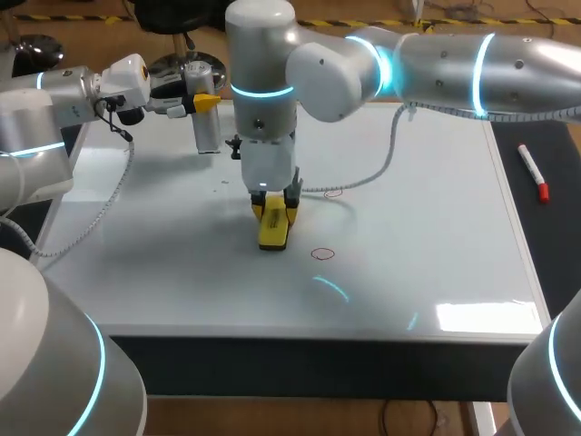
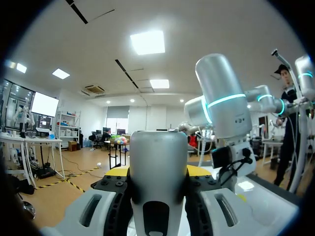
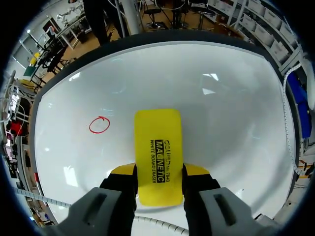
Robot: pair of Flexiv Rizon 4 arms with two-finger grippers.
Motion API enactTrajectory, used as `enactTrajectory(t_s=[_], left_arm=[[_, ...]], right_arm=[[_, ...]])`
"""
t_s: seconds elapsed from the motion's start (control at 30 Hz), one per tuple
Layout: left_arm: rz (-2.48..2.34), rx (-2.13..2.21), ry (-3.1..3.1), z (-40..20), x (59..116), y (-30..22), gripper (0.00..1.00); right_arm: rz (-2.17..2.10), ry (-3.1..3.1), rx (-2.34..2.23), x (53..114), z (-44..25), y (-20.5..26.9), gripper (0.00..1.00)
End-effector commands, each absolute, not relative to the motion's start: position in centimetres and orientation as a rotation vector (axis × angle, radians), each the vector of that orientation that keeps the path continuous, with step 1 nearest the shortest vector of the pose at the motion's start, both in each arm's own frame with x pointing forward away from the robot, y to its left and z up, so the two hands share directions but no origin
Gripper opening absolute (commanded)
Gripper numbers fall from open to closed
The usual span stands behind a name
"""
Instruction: Pick up the inspection probe, press it on each red-marked spot on the whiteboard one by one, put down the probe, pick up the eraser, and wipe off all the red marks.
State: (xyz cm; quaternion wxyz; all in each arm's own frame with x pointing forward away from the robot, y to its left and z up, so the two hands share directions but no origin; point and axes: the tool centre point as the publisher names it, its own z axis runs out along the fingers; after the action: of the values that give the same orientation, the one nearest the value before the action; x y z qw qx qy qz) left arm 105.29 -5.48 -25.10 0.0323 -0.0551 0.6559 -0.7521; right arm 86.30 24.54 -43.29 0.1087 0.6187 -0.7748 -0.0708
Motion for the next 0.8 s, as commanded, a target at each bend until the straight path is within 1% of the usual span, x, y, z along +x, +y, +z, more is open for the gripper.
enactTrajectory(t_s=[0.03,0.27,0.5,0.8], left_arm=[[-2.313,-0.172,2.017,-25.0,105.2,-5.5,0.00],[-2.313,-0.172,2.017,-25.0,105.2,-5.5,0.00],[-2.313,-0.172,2.017,-25.0,105.2,-5.5,0.00],[-2.313,-0.172,2.017,-25.0,105.2,-5.5,0.00]], right_arm=[[-0.203,-2.290,1.807,85.5,-45.2,22.8,0.00],[-0.199,-2.294,1.772,84.9,-45.4,21.5,0.00],[-0.201,-2.305,1.768,84.9,-44.8,21.5,0.00],[-0.129,-2.294,1.856,87.0,-39.8,22.7,0.00]])
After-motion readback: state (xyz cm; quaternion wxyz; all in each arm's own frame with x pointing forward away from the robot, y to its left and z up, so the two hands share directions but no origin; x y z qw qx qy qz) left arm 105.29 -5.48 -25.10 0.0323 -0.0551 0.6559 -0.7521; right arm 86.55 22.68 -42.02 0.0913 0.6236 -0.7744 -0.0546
